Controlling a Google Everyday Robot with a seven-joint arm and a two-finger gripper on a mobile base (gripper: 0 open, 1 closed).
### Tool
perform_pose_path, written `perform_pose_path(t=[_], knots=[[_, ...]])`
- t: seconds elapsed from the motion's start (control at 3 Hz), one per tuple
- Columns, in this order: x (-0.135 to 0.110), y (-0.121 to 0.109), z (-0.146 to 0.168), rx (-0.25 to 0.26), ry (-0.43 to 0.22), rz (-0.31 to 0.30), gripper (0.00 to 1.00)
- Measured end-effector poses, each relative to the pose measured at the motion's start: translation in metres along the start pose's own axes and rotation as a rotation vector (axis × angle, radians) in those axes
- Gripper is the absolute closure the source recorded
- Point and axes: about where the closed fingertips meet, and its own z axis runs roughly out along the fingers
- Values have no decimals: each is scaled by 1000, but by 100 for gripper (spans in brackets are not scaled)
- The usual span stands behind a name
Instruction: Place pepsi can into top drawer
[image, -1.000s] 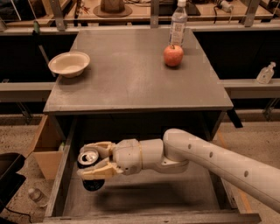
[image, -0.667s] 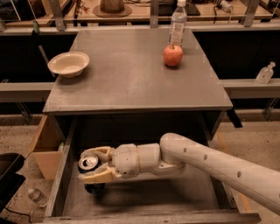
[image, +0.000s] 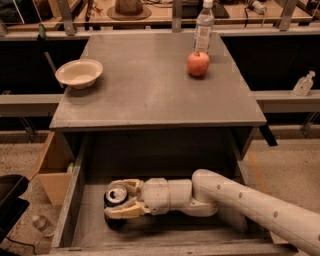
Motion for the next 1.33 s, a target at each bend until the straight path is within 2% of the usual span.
perform_pose_path(t=[0.33, 1.33], knots=[[-3, 0, 0, 1, -1, 1, 82], [-4, 2, 3, -6, -2, 0, 12]])
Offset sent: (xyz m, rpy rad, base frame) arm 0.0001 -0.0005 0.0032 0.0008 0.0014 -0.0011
